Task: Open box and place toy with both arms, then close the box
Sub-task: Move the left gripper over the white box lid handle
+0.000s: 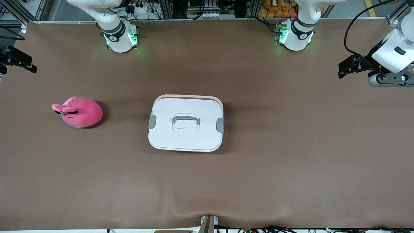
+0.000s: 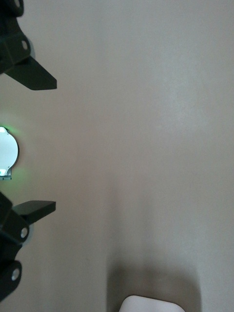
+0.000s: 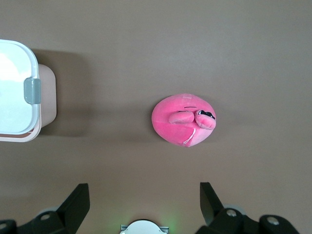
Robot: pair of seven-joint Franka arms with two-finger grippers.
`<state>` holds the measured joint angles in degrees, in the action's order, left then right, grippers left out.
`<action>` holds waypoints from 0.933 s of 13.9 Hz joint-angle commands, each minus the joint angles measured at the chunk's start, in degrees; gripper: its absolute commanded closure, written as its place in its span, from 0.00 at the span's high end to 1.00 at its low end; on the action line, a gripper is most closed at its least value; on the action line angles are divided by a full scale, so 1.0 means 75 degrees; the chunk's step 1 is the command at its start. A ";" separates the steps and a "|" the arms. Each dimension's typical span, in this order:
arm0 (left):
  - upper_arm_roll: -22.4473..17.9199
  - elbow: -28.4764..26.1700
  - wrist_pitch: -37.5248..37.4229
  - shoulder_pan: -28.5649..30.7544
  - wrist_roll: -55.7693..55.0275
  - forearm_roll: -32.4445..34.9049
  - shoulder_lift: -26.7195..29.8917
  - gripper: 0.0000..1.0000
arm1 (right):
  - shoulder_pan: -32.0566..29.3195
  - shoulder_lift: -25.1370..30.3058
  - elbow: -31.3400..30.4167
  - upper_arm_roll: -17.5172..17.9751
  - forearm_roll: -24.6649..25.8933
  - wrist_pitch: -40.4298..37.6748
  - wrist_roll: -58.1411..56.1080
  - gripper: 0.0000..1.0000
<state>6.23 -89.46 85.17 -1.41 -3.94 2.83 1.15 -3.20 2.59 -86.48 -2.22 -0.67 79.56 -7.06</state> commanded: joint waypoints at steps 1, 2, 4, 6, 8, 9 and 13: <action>0.0094 -0.0025 -0.0070 0.0012 -0.0037 0.0116 0.0034 1.00 | -0.0007 0.0159 -0.0118 0.0003 0.0136 -0.0026 -0.0066 1.00; 0.0095 -0.0025 -0.0070 0.0012 -0.0025 0.0127 0.0022 1.00 | -0.0007 0.0159 -0.0118 0.0003 0.0136 -0.0049 -0.0066 1.00; 0.0118 -0.0048 -0.0070 -0.0023 -0.0025 0.0127 0.0022 1.00 | -0.0007 0.0159 -0.0118 0.0003 0.0136 -0.0061 -0.0066 1.00; 0.0258 -0.0072 -0.0059 -0.0011 -0.0037 0.0139 -0.0001 1.00 | -0.0007 0.0147 -0.0129 0.0003 0.0124 -0.0061 -0.0066 1.00; 0.0270 -0.0072 -0.0059 -0.0046 -0.0072 0.0127 -0.0060 1.00 | -0.0007 0.0159 -0.0129 -0.0009 0.0124 -0.0072 -0.0066 1.00; 0.0282 -0.0049 -0.0059 -0.0046 -0.0130 0.0034 -0.0083 1.00 | -0.0007 0.0147 -0.0129 -0.0009 0.0112 -0.0073 -0.0066 1.00; 0.0773 0.0045 -0.0059 -0.0070 -0.1264 0.0022 -0.0282 1.00 | -0.0018 0.0147 -0.0129 -0.0009 0.0077 -0.0073 -0.0066 1.00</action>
<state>10.39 -90.23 85.17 -1.71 -9.40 2.81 -0.05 -3.21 2.59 -86.54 -2.27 -0.67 79.21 -7.06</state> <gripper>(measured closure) 0.000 0.000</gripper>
